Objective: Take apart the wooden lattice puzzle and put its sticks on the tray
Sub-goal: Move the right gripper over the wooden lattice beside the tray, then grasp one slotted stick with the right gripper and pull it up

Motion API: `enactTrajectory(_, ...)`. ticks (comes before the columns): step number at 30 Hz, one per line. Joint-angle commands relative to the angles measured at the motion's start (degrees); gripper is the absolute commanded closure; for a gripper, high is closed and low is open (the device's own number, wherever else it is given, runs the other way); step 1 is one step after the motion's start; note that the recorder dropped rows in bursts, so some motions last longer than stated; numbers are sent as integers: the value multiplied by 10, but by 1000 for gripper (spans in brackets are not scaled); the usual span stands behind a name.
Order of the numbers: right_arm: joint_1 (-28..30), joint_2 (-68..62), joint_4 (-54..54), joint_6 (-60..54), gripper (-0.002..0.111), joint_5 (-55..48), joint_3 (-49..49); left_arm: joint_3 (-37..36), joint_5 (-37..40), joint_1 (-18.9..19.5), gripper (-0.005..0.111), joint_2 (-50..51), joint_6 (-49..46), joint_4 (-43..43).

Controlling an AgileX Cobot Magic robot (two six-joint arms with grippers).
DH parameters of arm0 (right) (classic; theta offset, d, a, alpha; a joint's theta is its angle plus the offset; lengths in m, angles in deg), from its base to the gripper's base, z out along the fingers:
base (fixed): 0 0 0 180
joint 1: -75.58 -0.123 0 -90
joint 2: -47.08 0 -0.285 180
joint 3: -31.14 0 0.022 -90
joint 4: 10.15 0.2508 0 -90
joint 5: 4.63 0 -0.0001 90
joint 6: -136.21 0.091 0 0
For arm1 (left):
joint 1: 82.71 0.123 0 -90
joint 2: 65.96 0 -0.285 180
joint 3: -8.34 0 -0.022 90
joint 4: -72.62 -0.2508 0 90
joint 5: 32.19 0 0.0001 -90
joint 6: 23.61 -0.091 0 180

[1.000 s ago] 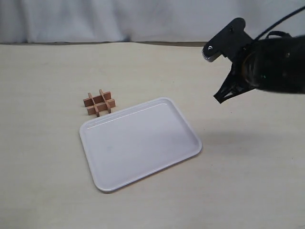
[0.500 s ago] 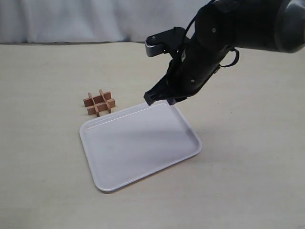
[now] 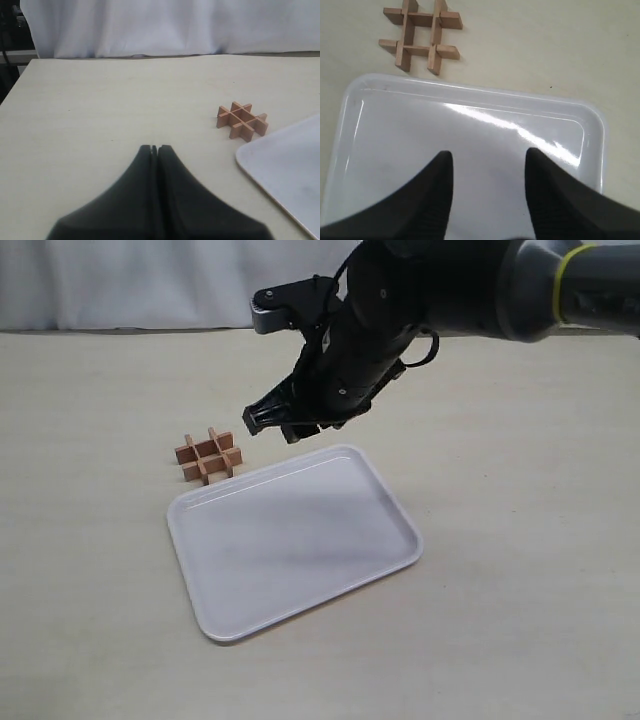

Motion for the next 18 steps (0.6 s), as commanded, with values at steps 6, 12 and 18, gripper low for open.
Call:
enactTrajectory(6,-58,-76,-73,39,64,-6,-84,-2,-4,0,107,-1,1,-1)
enactTrajectory(12,-58,-107,-96,48,64,15,-102,-2,-4,0,107,-1,1,-1)
enactTrajectory(18,-58,-129,-84,77,64,76,-102,-2,-6,0,107,-1,1,-1)
